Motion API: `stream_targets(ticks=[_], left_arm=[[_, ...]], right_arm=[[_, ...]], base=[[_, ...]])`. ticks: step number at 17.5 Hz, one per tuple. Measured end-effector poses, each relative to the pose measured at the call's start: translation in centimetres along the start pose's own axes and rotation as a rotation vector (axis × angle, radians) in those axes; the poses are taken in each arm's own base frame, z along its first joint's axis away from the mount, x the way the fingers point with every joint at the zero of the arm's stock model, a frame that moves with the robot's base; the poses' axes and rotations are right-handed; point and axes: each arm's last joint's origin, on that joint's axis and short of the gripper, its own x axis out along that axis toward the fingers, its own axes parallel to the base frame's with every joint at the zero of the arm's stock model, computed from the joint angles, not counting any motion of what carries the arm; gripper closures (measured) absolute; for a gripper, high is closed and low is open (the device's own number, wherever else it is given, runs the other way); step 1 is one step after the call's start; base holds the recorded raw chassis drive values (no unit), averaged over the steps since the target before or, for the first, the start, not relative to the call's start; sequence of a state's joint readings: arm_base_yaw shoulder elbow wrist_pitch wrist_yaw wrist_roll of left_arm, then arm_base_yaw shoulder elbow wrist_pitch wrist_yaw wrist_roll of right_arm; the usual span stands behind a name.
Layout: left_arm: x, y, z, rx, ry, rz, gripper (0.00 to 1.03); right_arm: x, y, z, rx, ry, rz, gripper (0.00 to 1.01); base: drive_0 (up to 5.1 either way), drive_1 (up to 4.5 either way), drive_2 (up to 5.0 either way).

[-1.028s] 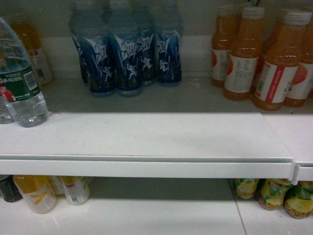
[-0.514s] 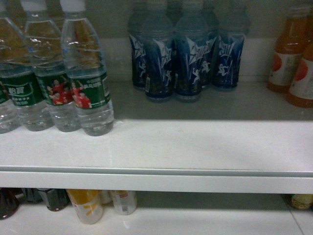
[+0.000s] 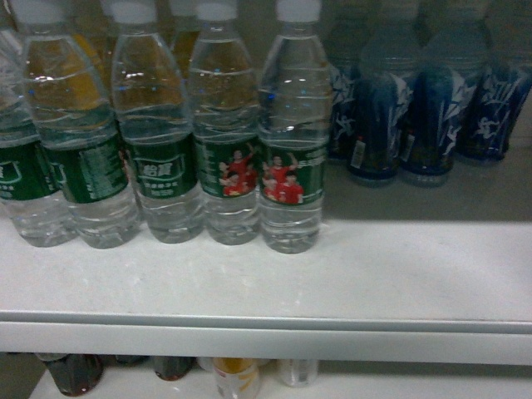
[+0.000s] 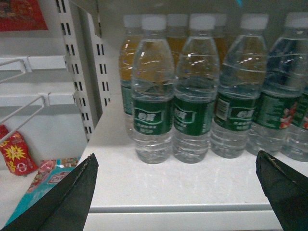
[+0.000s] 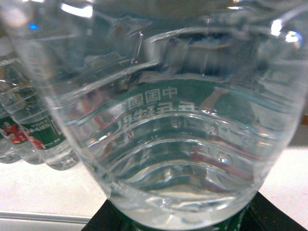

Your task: Move water from second to third shelf

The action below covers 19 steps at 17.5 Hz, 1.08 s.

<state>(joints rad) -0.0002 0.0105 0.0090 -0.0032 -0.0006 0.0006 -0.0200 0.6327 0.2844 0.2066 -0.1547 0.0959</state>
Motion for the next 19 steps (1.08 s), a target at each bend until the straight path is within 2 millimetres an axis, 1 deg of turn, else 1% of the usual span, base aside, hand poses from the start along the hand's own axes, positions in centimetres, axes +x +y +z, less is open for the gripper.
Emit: stream_targets(ticks=[4,5,6,19], left_arm=[[0.00,0.00,0.01,0.000,-0.001,-0.001,0.05],[0.00,0.00,0.01,0.000,-0.001,0.001,0.05],[0.00,0.00,0.01,0.000,-0.001,0.000,0.05],[0.00,0.00,0.00,0.000,0.000,0.001,0.05]], right_arm=[[-0.11,-0.09,-0.16,0.018,0.004,-0.026,0.63],[-0.18,-0.23,-0.33,0.033,0.004,-0.045,0.63],[-0.16,-0.09,-0.30,0.027,0.004,-0.010,0.63],[-0.13,-0.10,-0.32,0.017,0.006,-0.010,0.63]], base=[[-4.6,3.69,1.5],[0.6,0.56,0.6],[0.5,0.47,0.5],[0.0,0.00,0.0]])
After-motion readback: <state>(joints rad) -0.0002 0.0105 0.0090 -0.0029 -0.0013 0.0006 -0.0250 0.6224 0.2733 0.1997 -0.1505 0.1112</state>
